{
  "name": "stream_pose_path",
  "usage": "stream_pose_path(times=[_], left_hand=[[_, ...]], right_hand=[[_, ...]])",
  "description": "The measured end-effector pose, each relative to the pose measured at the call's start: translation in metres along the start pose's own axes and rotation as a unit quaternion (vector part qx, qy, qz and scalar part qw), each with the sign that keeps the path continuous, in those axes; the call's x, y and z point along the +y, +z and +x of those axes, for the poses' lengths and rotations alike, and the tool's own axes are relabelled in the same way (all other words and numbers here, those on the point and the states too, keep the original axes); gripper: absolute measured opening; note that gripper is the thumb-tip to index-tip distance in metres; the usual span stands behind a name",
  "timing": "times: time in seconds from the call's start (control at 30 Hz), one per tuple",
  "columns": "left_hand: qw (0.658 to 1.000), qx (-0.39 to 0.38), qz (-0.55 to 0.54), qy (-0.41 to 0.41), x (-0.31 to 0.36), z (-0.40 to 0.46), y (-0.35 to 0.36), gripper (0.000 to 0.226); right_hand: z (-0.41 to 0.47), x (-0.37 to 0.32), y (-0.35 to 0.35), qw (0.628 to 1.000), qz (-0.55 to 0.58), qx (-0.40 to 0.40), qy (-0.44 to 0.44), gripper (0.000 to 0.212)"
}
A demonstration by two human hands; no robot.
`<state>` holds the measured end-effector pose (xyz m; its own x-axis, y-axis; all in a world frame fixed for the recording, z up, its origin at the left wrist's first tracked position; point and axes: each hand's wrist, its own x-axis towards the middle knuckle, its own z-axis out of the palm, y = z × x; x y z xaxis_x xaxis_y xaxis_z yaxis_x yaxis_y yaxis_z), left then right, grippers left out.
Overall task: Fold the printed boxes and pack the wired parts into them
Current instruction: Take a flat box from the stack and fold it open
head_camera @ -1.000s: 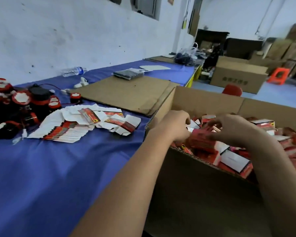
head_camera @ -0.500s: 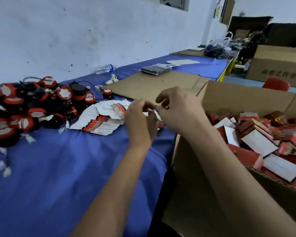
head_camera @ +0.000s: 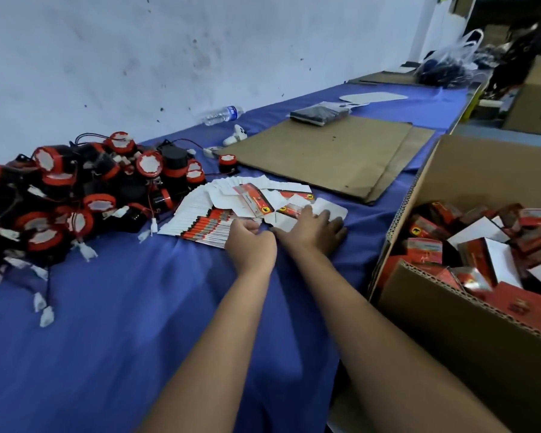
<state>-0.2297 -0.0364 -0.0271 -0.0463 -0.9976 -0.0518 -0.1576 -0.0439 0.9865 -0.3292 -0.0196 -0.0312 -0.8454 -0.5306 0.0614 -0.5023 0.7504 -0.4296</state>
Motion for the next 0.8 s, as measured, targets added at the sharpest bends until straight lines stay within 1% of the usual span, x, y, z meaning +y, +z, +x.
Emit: stream_pose_path(times=[0.03, 0.07, 0.13, 0.23, 0.3, 0.37, 0.43, 0.5, 0.57, 0.6, 0.67, 0.7, 0.77, 0.8], left_hand=[[1.000, -0.001, 0.005, -0.005, -0.002, 0.003, 0.001, 0.017], [1.000, -0.002, 0.003, -0.014, -0.004, 0.005, 0.001, 0.016], [0.999, -0.010, -0.021, -0.044, -0.003, 0.006, 0.000, 0.017], [0.991, -0.032, -0.096, -0.088, 0.007, 0.008, -0.011, 0.029], [0.981, -0.060, -0.162, -0.088, 0.016, 0.008, -0.029, 0.030], [0.962, -0.105, -0.225, -0.114, 0.025, 0.007, -0.054, 0.040], [0.945, -0.154, -0.262, -0.122, 0.028, 0.006, -0.095, 0.048], [0.928, -0.199, -0.292, -0.115, 0.027, 0.001, -0.143, 0.061], [0.916, -0.203, -0.332, -0.097, 0.018, -0.002, -0.192, 0.078], [0.911, -0.194, -0.353, -0.085, 0.013, -0.007, -0.218, 0.079], [0.911, -0.160, -0.373, -0.072, 0.004, -0.017, -0.269, 0.072], [0.911, -0.136, -0.381, -0.073, -0.004, -0.022, -0.293, 0.071], [0.918, -0.081, -0.384, -0.054, -0.023, -0.030, -0.345, 0.070], [0.922, -0.071, -0.379, -0.041, -0.033, -0.033, -0.365, 0.067]], right_hand=[[-0.001, 0.001, 0.002, 1.000, -0.001, 0.008, -0.019, 0.088], [-0.002, 0.001, 0.001, 0.999, 0.005, 0.010, -0.035, 0.087], [-0.006, 0.001, -0.006, 0.998, 0.039, 0.012, -0.049, 0.093], [-0.022, -0.007, -0.018, 0.988, 0.123, 0.037, -0.087, 0.101], [-0.041, -0.018, -0.024, 0.968, 0.192, 0.071, -0.142, 0.099], [-0.059, -0.030, -0.031, 0.940, 0.264, 0.100, -0.189, 0.095], [-0.084, -0.052, -0.034, 0.908, 0.333, 0.092, -0.239, 0.090], [-0.111, -0.076, -0.037, 0.877, 0.381, 0.045, -0.288, 0.088], [-0.143, -0.102, -0.034, 0.839, 0.401, -0.037, -0.367, 0.088], [-0.160, -0.115, -0.030, 0.813, 0.402, -0.095, -0.410, 0.087], [-0.198, -0.140, -0.017, 0.755, 0.394, -0.214, -0.478, 0.085], [-0.215, -0.152, -0.009, 0.734, 0.383, -0.255, -0.499, 0.085], [-0.254, -0.178, 0.011, 0.692, 0.370, -0.310, -0.537, 0.085], [-0.269, -0.187, 0.018, 0.680, 0.364, -0.319, -0.550, 0.085]])
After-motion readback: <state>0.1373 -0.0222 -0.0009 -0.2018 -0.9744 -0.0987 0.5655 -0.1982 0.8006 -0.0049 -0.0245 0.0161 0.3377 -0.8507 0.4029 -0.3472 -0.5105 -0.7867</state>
